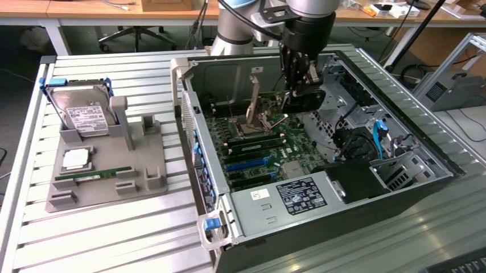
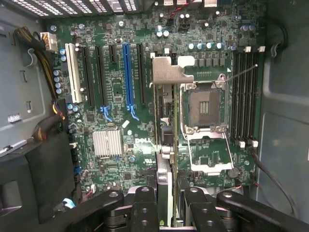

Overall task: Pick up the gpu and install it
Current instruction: 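Insert the gpu into the slot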

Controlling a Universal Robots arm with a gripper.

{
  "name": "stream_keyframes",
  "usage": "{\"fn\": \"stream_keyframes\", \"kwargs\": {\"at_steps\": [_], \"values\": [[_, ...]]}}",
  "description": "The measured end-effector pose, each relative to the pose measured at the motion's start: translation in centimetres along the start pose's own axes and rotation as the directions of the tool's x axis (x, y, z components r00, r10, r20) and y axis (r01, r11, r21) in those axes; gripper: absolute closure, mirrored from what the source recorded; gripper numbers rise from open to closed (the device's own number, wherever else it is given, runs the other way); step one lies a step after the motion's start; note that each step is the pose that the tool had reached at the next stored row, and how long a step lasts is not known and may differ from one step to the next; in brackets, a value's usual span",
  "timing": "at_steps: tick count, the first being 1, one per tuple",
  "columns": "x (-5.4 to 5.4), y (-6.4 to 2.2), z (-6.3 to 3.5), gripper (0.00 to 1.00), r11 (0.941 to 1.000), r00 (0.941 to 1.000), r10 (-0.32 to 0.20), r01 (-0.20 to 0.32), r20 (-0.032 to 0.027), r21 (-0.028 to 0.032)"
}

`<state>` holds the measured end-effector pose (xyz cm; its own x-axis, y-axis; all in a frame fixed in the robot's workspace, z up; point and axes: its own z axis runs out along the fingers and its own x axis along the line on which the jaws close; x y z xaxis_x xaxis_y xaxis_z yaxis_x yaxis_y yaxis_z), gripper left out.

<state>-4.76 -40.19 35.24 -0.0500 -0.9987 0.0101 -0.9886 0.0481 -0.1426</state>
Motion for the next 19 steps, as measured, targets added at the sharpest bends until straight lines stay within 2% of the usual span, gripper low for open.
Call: {"fn": "stream_keyframes", "kwargs": {"at_steps": [19], "values": [[0.5,1.41,0.49,0.73,1.0000,1.0000,0.000,0.000,-0.0003,0.0004]]}}
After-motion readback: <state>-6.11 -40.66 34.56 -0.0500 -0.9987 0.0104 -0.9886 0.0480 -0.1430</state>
